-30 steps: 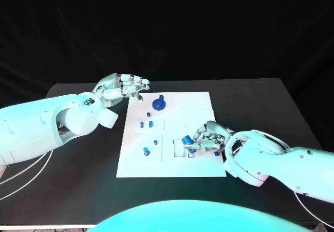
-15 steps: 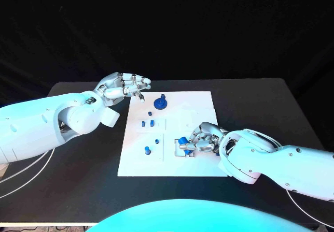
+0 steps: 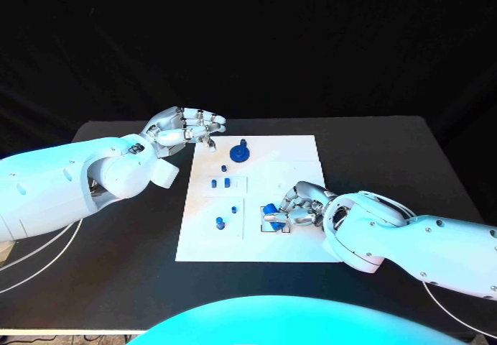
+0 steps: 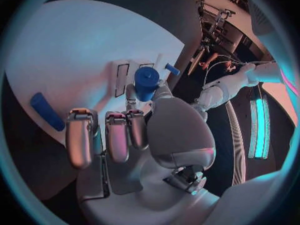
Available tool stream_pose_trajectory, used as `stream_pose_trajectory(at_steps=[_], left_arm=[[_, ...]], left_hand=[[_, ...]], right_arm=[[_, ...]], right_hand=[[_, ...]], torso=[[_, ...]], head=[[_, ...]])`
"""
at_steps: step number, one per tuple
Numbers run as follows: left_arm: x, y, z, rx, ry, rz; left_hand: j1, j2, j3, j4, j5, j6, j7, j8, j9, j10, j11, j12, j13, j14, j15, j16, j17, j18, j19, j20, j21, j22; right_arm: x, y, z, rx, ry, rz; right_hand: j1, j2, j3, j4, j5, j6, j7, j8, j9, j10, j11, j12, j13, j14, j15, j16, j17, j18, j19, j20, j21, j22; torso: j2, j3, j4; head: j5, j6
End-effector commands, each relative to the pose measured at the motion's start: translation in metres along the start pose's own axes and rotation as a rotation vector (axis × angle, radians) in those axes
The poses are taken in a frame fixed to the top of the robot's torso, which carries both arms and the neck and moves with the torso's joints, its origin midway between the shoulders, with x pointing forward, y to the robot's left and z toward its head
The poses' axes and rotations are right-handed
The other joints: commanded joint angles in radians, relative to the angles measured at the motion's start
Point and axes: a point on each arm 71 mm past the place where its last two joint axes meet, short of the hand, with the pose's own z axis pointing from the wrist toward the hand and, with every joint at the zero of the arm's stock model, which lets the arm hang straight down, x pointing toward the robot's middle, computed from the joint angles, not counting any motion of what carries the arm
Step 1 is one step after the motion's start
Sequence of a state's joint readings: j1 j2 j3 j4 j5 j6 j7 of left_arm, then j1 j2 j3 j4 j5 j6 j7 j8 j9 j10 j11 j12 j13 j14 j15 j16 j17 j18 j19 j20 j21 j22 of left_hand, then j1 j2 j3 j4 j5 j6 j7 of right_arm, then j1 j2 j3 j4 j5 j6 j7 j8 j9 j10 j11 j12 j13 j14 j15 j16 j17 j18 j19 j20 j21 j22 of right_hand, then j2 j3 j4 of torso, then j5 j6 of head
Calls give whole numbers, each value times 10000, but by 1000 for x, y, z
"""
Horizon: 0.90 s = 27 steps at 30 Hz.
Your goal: Assemble the parts on the task board
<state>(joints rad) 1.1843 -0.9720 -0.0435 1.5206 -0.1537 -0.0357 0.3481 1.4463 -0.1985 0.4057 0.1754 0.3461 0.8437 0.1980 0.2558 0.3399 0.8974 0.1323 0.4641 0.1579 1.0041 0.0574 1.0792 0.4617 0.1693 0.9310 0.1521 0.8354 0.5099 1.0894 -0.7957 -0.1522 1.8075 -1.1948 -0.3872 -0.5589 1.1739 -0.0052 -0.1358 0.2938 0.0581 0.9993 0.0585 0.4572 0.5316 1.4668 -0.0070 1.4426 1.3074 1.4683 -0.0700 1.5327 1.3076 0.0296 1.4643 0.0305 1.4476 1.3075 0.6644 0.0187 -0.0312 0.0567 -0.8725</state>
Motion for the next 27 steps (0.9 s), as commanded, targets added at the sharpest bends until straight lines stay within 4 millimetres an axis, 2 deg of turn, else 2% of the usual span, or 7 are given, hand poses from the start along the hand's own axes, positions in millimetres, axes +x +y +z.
stream_pose_trajectory(at_steps=[1,5,9,11,16,22,27], left_arm=[[2,-1,0,25,192,-139],[2,-1,0,13,195,-140],[2,-1,0,7,187,-138],[2,-1,-1,4,184,-137],[2,-1,-1,0,179,-135],[1,-1,-1,-5,171,-132],[1,-1,-1,-10,157,-128]], left_hand=[[-52,0,18,40,-35,30,-8,28,6,45,33,-68,-16,-27,42,-32,10,145,30,20,-67,-13],[-52,0,18,40,-35,30,-8,28,6,45,33,-68,-16,-27,42,-32,10,145,30,20,-67,-13],[-52,0,18,40,-35,30,-8,28,6,45,33,-68,-16,-27,42,-32,10,145,30,20,-67,-13],[-52,0,18,40,-35,30,-8,28,6,45,33,-68,-16,-27,42,-32,10,145,30,20,-67,-13],[-55,-2,16,44,-35,34,-7,31,8,43,34,-69,-19,-31,43,-33,11,145,33,21,-75,-18],[-55,-2,16,44,-35,34,-7,31,8,43,34,-69,-19,-31,43,-33,11,145,33,21,-75,-18],[-55,-2,16,44,-35,34,-7,31,8,43,34,-69,-19,-31,43,-33,11,145,33,21,-75,-18]], right_arm=[[-1,1,1,-91,-187,-260],[-2,2,3,-166,-242,-357],[-1,3,4,-238,-256,-443],[-1,3,4,-255,-253,-468],[-2,2,4,-301,-296,-477],[-5,1,-1,-503,-473,-399],[-6,0,-9,-887,-458,-469]], right_hand=[[-290,83,-278,2,6,-86,45,70,-6,225,-39,-98,1507,815,-74,-54,1614,-61,870,-44,-73,2314],[-841,282,-737,12,7,-147,61,97,-2,131,-28,-282,1392,800,-63,-93,1547,-43,854,-35,-172,2290],[-1307,274,-961,28,14,-204,80,112,-1,82,-12,-381,1338,795,-48,-112,1523,-34,844,-22,-230,2276],[-1461,185,-986,28,19,-222,84,120,-1,61,-8,-426,1313,785,-45,-134,1481,-25,837,-18,-280,2264],[-1557,88,-962,29,26,-252,92,117,-5,20,-1,-500,1263,779,-40,-148,1456,-16,828,-14,-334,2251],[-1143,108,-785,-12,23,-309,110,110,-20,8,16,-540,1253,779,-27,-156,1457,-18,828,0,-331,2253],[-198,11,-843,-53,16,-294,97,157,-26,31,4,-540,1282,788,-34,-151,1486,-25,838,-4,-294,2265]], torso=[[2,-4,5],[1,-5,8],[6,2,2],[7,1,-2],[2,8,-1],[3,12,-6],[1,19,-12]], head=[[-1,15],[14,12],[31,9],[37,0],[49,-1],[62,-1],[85,-1]])
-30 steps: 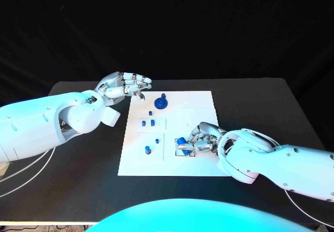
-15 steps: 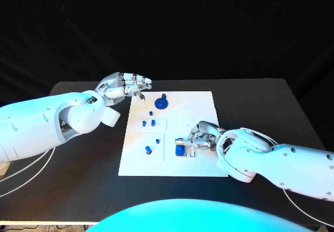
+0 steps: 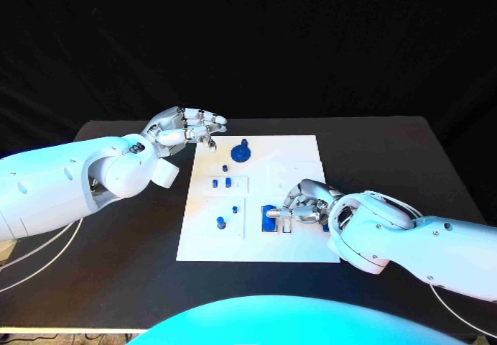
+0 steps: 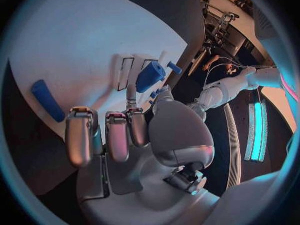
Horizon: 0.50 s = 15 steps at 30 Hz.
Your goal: Assemble the parts on the task board
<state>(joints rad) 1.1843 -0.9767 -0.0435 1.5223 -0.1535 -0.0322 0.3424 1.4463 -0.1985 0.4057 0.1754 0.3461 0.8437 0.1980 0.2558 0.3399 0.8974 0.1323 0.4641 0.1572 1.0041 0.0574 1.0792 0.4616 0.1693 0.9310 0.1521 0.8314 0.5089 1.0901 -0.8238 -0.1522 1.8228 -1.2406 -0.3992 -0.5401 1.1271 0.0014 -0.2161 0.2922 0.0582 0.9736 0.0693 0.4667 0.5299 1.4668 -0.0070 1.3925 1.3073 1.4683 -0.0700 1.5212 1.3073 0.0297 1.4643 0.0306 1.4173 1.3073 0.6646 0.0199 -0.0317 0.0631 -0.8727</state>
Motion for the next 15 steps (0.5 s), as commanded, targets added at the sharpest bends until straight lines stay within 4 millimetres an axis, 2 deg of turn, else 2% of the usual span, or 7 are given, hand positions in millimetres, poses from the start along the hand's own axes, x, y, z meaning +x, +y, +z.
stream_pose_trajectory(at_steps=[1,6,9,15], left_arm=[[2,-1,0,51,149,-120],[2,-1,0,50,144,-119],[2,-1,1,52,157,-123],[2,-1,1,46,172,-128]], left_hand=[[-55,-2,16,44,-35,34,-7,31,8,42,34,-69,-12,-30,43,-33,12,144,33,21,-35,-9],[-55,-2,16,44,-35,34,-7,31,8,42,34,-69,-12,-30,43,-33,12,144,33,21,-35,-9],[-55,-2,16,44,-35,34,-7,31,8,42,34,-69,-12,-30,43,-33,12,144,33,21,-35,-9],[-55,-2,16,44,-35,34,-7,31,8,42,34,-69,-12,-30,43,-33,12,144,33,21,-35,-9]], right_arm=[[0,5,-6,-717,-64,-211],[2,5,-11,-924,94,-306],[3,5,-11,-940,161,-341],[5,3,-7,-812,227,-410]], right_hand=[[489,-135,-40,-68,16,9,-27,101,3,37,-6,-36,1289,789,-41,-35,1494,-27,840,-10,22,2270],[1256,-355,278,-25,33,197,-119,324,73,122,-88,67,1385,805,-107,-7,1564,-54,867,-61,175,2310],[1371,-420,429,-26,33,254,-149,398,98,149,-113,102,1415,813,-128,9,1600,-65,877,-78,235,2325],[1392,-388,529,-13,31,330,-184,485,129,189,-142,161,1461,823,-150,30,1643,-77,889,-95,305,2342]], torso=[[-2,4,-7],[-4,-1,-20],[-7,-4,-16],[9,-8,17]], head=[[25,1],[19,1],[15,1],[3,1]])
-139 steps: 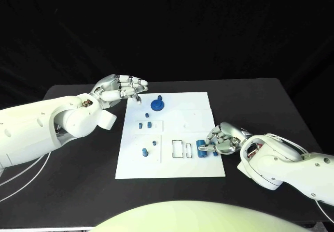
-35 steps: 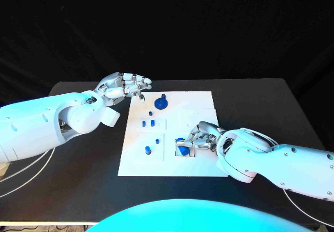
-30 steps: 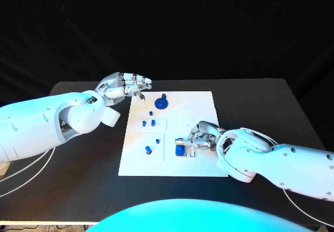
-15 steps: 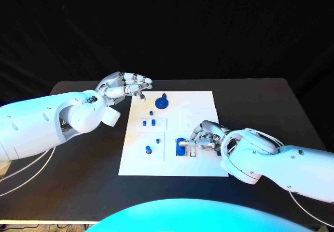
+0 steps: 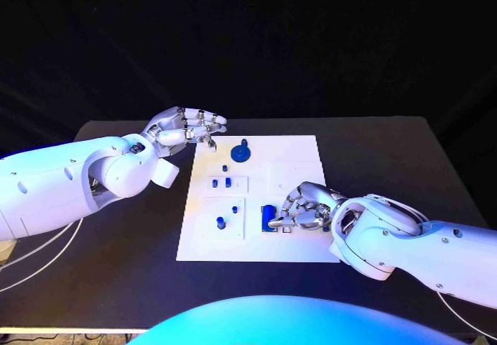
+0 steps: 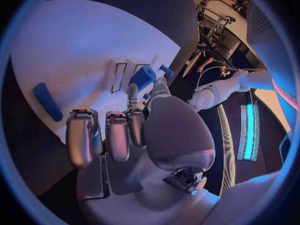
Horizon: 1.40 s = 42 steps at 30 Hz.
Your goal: Assemble the parts on the task board
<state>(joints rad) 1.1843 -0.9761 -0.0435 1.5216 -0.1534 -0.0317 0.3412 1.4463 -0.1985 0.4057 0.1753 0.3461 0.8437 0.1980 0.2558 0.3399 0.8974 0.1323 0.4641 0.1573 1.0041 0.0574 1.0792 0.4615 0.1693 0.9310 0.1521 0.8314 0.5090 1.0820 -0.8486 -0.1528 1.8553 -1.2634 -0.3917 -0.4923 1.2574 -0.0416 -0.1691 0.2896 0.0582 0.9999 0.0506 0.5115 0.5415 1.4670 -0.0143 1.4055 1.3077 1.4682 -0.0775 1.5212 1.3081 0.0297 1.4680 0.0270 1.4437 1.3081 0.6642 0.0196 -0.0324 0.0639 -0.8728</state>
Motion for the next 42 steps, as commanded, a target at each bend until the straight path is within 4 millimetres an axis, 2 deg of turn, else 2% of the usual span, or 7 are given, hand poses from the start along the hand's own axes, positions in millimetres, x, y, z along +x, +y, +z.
stream_pose_trajectory(at_steps=[1,10,16,18,20,34,42], left_arm=[[2,-1,1,56,165,-124],[3,-1,0,27,185,-131],[2,-1,0,17,161,-123],[2,0,0,14,161,-123],[2,0,0,11,167,-125],[1,0,0,-14,154,-122],[0,0,0,-25,143,-118]], left_hand=[[-55,-2,16,44,-35,34,-7,31,8,43,34,-69,-13,-31,43,-33,13,145,33,21,-35,-10],[-55,-2,16,44,-35,34,-7,31,8,43,34,-69,-13,-31,43,-33,13,145,33,21,-35,-10],[-55,-2,16,44,-35,34,-7,31,8,43,34,-69,-13,-31,43,-33,13,145,33,21,-35,-10],[-60,4,16,56,-32,25,-1,28,6,40,37,-70,-19,-35,45,-34,17,144,43,23,-58,-25],[-60,4,16,56,-32,25,-1,28,6,40,37,-70,-19,-35,45,-34,17,144,43,23,-58,-25],[-27,13,30,40,-28,25,-5,29,7,38,34,-71,-22,-39,42,-36,18,147,50,20,-65,-30],[-27,13,30,40,-28,25,-5,29,7,38,34,-71,-22,-39,42,-36,18,147,50,20,-65,-30]], right_arm=[[3,1,2,-194,183,-281],[8,-2,8,69,272,-388],[9,-5,10,136,340,-437],[9,-6,10,152,458,-340],[10,-6,9,148,514,-301],[9,-10,5,17,540,-158],[11,-7,3,-173,724,-21]], right_hand=[[88,41,59,14,31,67,3,37,12,188,-69,31,1457,823,-75,30,1636,-77,852,-59,41,2334],[153,269,195,2,30,79,-31,110,34,218,-103,63,1487,833,-106,49,1677,-88,863,-89,102,2349],[443,393,333,-64,36,42,-57,146,37,236,-129,80,1508,835,-130,54,1689,-91,867,-112,117,2353],[524,350,387,-61,34,32,-60,153,34,242,-134,87,1516,835,-134,53,1688,-91,867,-118,117,2353],[630,202,446,-58,33,26,-61,166,29,245,-136,89,1523,836,-137,55,1694,-93,867,-124,125,2354],[706,195,539,-41,40,30,-67,177,22,251,-140,96,1532,836,-139,55,1696,-94,868,-128,134,2357],[557,-7,587,24,29,19,-36,186,7,237,-117,66,1519,834,-127,50,1690,-85,859,-127,78,2343]], torso=[[15,-4,27],[18,-11,35],[-4,-12,8],[-13,-10,3],[-18,-5,-4],[14,3,18],[10,-6,9]], head=[[-10,2],[-1,2],[26,2],[40,2],[51,2],[66,2],[77,2]])
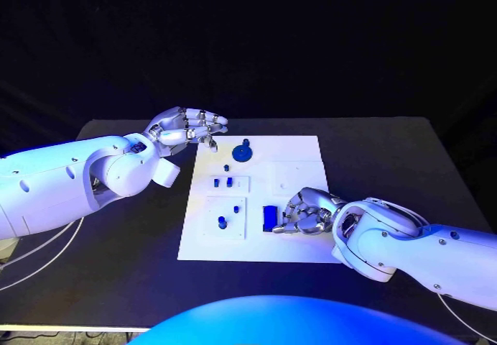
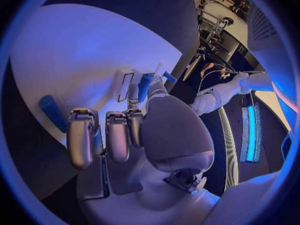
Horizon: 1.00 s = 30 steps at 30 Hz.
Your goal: Assemble the parts on the task board
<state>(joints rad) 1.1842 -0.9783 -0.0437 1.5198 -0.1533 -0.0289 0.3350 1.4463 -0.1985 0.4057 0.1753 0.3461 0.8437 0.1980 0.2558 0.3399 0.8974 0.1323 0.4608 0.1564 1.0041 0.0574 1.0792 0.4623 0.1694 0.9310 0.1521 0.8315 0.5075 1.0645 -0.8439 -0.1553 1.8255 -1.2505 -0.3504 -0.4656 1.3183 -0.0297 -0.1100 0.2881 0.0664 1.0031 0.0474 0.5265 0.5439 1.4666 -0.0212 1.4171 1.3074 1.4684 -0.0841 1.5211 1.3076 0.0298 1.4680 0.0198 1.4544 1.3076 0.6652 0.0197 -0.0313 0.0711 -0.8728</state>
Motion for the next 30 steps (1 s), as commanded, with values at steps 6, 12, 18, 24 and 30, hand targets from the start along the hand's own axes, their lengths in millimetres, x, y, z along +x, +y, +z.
stream_pose_trajectory(at_steps=[6,12,18,24,30], left_arm=[[2,-1,0,40,151,-118],[2,-1,0,70,144,-116],[1,-2,-1,172,119,-111],[1,-3,-3,260,131,-128],[2,-3,-3,276,153,-142]], left_hand=[[-2,14,38,25,-27,24,-4,30,7,38,33,-37,-15,-41,39,-37,12,147,55,18,-68,-17],[-2,14,38,25,-27,24,-4,30,7,38,33,-37,-15,-41,39,-37,12,147,55,18,-68,-17],[-19,-14,17,31,-39,19,2,28,6,41,39,-35,-18,-47,44,-40,13,143,59,19,-79,-24],[-127,-109,-79,94,-64,4,3,25,5,46,44,-27,-22,-53,59,-41,20,137,60,35,-129,-55],[-173,-143,-125,126,-78,-2,1,25,6,48,43,-22,-22,-53,63,-38,24,138,64,41,-158,-74]], right_arm=[[-2,-3,-7,-312,-6,193],[-21,-17,-20,-489,-834,399],[-39,-39,-36,-312,-1748,246],[-51,-59,-50,86,-2522,-233],[-54,-74,-59,496,-2913,-534]], right_hand=[[-104,-179,26,38,-51,-16,0,39,-21,231,-42,-71,1510,829,-56,44,1683,-83,857,-53,-44,2345],[44,-416,449,4,-48,-443,170,-249,-175,202,94,-94,1517,824,49,30,1665,-74,844,17,-112,2329],[270,-539,732,-19,-49,-747,337,-616,-361,197,237,-85,1537,826,169,35,1678,-78,845,112,-96,2333],[319,-561,779,-18,-52,-767,361,-677,-394,151,257,-167,1485,818,187,16,1642,-63,831,128,-184,2312],[304,-603,788,0,-55,-747,369,-695,-406,142,269,-181,1478,815,198,12,1636,-65,833,139,-172,2315]], torso=[[-3,-7,-8],[-18,-18,-22],[-23,-6,-77],[-36,-4,-135],[-29,-12,-170]], head=[[0,2],[-47,2],[-104,2],[-201,31],[-252,34]])
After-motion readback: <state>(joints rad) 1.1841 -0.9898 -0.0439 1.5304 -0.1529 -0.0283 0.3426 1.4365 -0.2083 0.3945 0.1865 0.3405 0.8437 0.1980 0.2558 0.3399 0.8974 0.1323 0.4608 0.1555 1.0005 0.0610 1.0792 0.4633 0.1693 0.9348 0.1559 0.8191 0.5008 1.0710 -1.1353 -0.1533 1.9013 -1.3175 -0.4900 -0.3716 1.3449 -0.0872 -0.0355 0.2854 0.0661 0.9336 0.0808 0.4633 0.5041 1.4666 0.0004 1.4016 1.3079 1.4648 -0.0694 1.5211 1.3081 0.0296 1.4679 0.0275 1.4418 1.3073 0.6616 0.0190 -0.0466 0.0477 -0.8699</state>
